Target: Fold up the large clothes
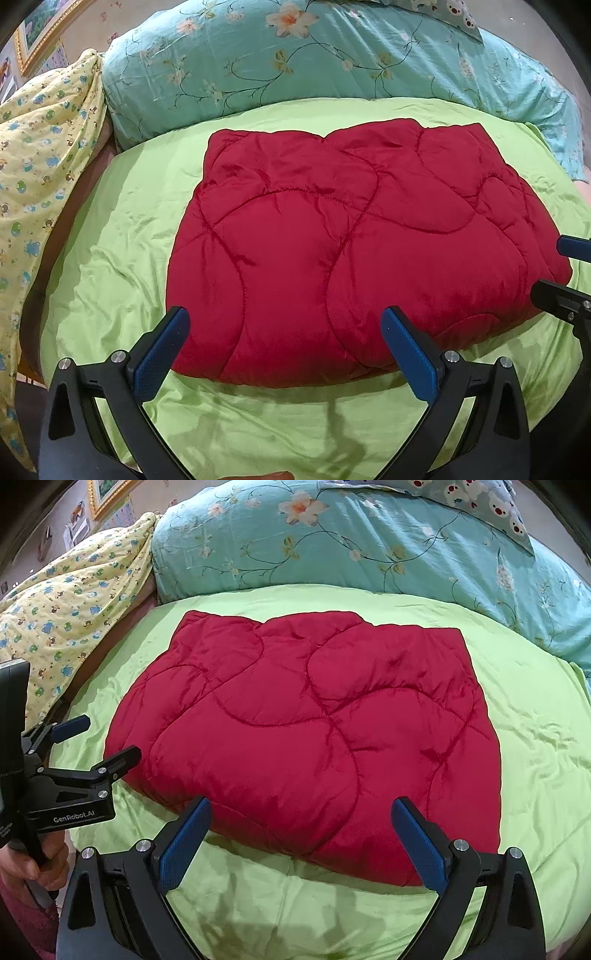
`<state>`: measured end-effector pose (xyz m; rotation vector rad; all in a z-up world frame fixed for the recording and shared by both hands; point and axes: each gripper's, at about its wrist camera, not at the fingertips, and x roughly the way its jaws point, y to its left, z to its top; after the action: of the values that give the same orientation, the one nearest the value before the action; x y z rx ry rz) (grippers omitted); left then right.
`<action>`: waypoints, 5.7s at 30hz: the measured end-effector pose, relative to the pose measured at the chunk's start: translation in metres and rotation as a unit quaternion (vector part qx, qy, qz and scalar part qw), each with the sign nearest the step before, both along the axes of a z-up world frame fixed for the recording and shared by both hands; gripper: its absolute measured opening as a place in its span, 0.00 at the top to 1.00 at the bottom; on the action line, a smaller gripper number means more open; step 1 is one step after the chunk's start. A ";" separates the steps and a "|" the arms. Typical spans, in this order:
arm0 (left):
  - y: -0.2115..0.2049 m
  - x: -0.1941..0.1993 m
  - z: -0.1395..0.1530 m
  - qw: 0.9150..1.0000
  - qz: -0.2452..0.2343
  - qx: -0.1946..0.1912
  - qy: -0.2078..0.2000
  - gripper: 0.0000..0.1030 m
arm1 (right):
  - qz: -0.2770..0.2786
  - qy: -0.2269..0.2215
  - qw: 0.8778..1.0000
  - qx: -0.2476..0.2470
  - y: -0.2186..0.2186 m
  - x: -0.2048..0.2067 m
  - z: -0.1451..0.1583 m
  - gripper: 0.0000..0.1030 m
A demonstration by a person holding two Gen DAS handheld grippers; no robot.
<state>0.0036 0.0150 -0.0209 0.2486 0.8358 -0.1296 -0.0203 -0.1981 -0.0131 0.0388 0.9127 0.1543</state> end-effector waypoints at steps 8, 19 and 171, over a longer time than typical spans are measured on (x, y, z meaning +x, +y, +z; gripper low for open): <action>0.000 0.009 -0.004 1.000 0.006 -0.005 0.004 0.00 | -0.014 0.007 1.000 0.002 -0.007 0.012 -0.011 0.04; 0.006 0.024 -0.010 1.000 0.017 -0.012 0.012 0.00 | -0.034 0.026 0.999 0.012 -0.024 0.025 -0.028 0.04; 0.016 0.011 -0.007 1.000 0.006 -0.013 -0.008 0.00 | -0.032 -0.005 0.999 -0.002 0.000 0.006 -0.003 0.00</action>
<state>0.0143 0.0314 -0.0280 0.2204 0.8189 -0.1279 -0.0145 -0.1978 -0.0160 0.0624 0.8998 0.0931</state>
